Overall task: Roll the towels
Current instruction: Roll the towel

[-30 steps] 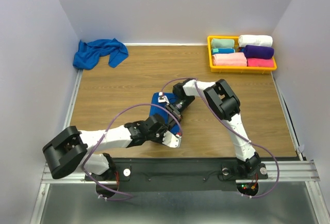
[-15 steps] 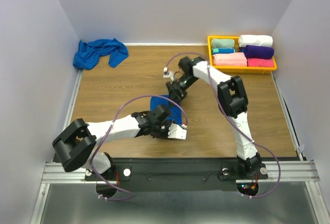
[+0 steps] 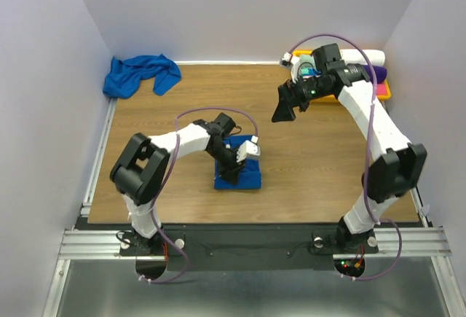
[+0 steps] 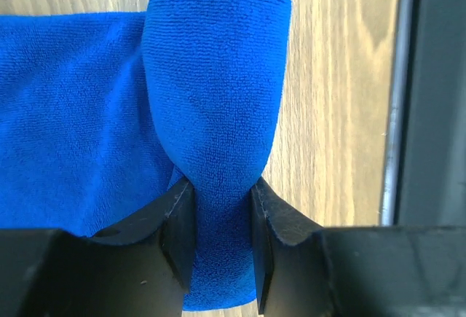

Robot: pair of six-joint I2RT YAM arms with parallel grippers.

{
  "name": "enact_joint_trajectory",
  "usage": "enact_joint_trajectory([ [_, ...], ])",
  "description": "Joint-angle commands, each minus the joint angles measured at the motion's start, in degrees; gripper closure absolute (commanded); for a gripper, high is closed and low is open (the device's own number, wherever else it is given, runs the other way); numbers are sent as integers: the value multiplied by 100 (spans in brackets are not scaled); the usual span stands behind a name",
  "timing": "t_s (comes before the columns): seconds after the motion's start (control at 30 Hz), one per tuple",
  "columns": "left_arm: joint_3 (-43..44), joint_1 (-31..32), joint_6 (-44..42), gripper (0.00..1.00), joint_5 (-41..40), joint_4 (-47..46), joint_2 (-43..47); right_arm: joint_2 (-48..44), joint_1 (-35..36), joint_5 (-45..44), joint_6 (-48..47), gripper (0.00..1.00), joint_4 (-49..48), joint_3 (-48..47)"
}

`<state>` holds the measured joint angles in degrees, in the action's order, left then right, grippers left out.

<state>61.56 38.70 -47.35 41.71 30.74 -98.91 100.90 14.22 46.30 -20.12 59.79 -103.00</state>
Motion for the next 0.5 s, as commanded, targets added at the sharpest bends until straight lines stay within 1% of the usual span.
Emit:
enact_joint_trajectory([
  [0.0,549,-362,-467,68,811,1266,-812,-623,125,-271,-71,0,-450,710],
  [0.07,725,-616,-660,68,952,1548,-1198,-1019,151,-446,-202,0,-555,1026],
  [0.13,1024,-740,-775,68,1075,1829,-1463,-1247,221,-806,-466,0,-652,1588],
  [0.23,1384,-986,-889,68,1234,2136,-1894,-1774,441,-1052,-546,0,-959,2107],
  [0.27,1472,-1030,-951,67,1260,2225,-1990,-1898,555,-1140,-520,0,-1074,2422],
  [0.3,1638,-1118,-1012,67,1312,2313,-2192,-2134,869,-1280,-493,0,-1344,2564],
  [0.33,1709,-1145,-1048,67,1330,2461,-2289,-2232,1064,-1691,-484,0,-1495,2688],
  [0.37,1780,-1171,-1039,66,1339,2498,-2438,-2311,1527,-1912,-510,0,-1714,2941],
  [0.47,1947,-1215,-978,65,1234,2542,-2580,-2260,2153,-2660,-616,0,-1970,3172],
])
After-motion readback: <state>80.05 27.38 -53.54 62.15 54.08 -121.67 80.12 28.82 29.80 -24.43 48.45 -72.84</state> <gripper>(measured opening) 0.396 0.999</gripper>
